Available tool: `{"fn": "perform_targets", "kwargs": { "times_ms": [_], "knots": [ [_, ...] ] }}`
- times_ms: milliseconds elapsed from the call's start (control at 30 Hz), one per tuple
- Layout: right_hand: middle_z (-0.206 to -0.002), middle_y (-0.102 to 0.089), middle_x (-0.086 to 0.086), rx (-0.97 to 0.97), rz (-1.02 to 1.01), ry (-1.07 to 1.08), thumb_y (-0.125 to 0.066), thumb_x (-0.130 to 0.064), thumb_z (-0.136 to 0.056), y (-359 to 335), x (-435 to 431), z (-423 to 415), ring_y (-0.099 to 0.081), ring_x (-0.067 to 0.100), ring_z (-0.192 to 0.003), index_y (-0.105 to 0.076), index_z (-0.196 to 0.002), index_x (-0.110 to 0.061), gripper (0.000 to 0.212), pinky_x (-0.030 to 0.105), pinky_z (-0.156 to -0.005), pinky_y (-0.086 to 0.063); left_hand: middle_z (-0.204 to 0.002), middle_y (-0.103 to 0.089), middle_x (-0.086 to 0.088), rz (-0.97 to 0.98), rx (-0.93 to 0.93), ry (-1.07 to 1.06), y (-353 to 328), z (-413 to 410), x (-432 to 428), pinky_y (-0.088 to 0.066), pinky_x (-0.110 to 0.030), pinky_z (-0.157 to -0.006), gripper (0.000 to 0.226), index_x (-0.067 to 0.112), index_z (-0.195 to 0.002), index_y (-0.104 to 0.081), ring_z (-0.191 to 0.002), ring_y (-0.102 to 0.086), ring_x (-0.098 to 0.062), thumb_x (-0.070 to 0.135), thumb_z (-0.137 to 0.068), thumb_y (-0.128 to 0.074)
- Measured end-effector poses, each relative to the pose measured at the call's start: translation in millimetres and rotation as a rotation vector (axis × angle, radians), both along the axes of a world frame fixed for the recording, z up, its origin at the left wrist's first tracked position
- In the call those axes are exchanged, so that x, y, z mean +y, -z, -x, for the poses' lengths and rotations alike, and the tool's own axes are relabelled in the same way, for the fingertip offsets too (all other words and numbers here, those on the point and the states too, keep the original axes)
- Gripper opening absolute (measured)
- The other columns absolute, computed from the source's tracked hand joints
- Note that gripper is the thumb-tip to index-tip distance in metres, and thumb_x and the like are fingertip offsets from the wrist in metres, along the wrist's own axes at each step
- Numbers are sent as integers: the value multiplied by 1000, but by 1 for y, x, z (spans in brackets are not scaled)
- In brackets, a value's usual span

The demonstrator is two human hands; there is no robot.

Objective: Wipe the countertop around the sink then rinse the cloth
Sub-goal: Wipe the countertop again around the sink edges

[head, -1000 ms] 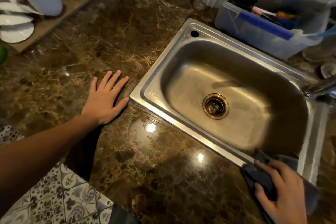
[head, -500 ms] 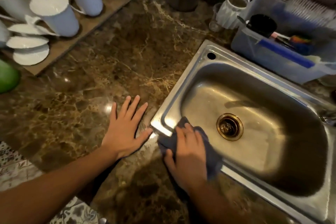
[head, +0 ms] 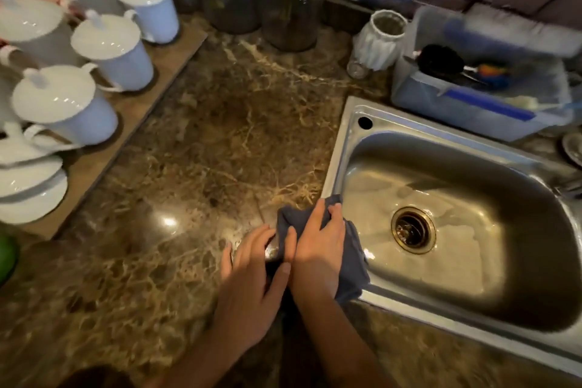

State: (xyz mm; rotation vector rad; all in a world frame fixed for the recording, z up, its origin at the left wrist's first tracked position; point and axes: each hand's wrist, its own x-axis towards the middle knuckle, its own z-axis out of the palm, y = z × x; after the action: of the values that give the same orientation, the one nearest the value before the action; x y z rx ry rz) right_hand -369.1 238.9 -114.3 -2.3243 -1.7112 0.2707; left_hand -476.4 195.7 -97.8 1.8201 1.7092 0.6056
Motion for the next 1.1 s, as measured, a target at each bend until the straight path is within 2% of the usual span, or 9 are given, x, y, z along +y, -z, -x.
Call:
{"fn": "perform_targets", "kwargs": {
  "times_ms": [67,100,233,367,600,733,900,1000,1100],
  "knots": [
    [-148,-31,29,53,25,36,-55,-29,-92,2,27,-6,-35,41,-134,-30,-147,0,67,43,-113,-29,-150,-38,3,-40,91,35,0,20,37,-5,-46,-116,61,21,-140,-43,-142,-28,-15,54,-91,-28],
    [-148,-31,26,56,-22,38,-55,-28,-92,0,40,-8,-36,38,-133,-29,-147,-2,66,41,-112,-29,-152,-36,1,-62,168,31,3,33,58,-8,-52,-115,61,22,-140,-43,-143,-26,-18,52,-90,-30],
    [-129,-43,19,179,-198,67,-59,-11,-88,10,111,-27,-43,12,-108,-40,-135,3,53,16,-100,-35,-159,-23,-4,27,467,62,28,72,122,-10,-64,-110,63,27,-148,-35,-146,-17,-28,53,-92,-21],
    [-138,-38,21,25,-198,4,-53,-14,-92,9,171,-56,-46,35,-119,-39,-138,1,51,41,-103,-39,-162,-8,-1,13,562,82,34,66,118,-3,-63,-111,59,34,-152,-18,-149,-3,-26,52,-95,-16],
    [-145,-31,19,-10,-162,45,-45,-14,-97,8,217,-61,-47,35,-123,-33,-144,-3,50,37,-106,-35,-162,3,2,37,587,80,30,70,120,9,-57,-111,59,38,-152,-7,-149,7,-22,53,-95,-12],
    [-144,-33,20,19,-169,49,-48,-12,-95,7,203,-52,-48,37,-120,-35,-141,-2,49,39,-102,-40,-162,12,5,63,558,71,23,68,120,9,-57,-114,60,39,-152,-1,-147,17,-19,53,-95,-8],
    [-140,-36,19,110,-167,55,-57,-10,-88,-2,120,-34,-45,30,-118,-37,-141,-2,58,36,-103,-38,-163,-3,3,37,525,89,23,65,117,0,-60,-114,58,36,-152,-16,-149,3,-21,50,-96,-11],
    [-145,-34,17,217,-57,59,-58,-9,-88,-12,50,-13,-42,30,-125,-33,-146,-4,62,36,-103,-39,-162,-7,4,28,529,81,26,64,118,-1,-61,-113,59,36,-152,-20,-149,0,-21,50,-96,-11],
    [-137,-47,22,185,-2,-9,-80,-17,-71,-12,-16,9,-55,35,-120,-45,-137,-2,77,44,-94,-52,-162,-11,3,18,521,54,26,63,119,0,-59,-113,62,35,-151,-25,-149,-3,-21,52,-94,-10]
  ]
}}
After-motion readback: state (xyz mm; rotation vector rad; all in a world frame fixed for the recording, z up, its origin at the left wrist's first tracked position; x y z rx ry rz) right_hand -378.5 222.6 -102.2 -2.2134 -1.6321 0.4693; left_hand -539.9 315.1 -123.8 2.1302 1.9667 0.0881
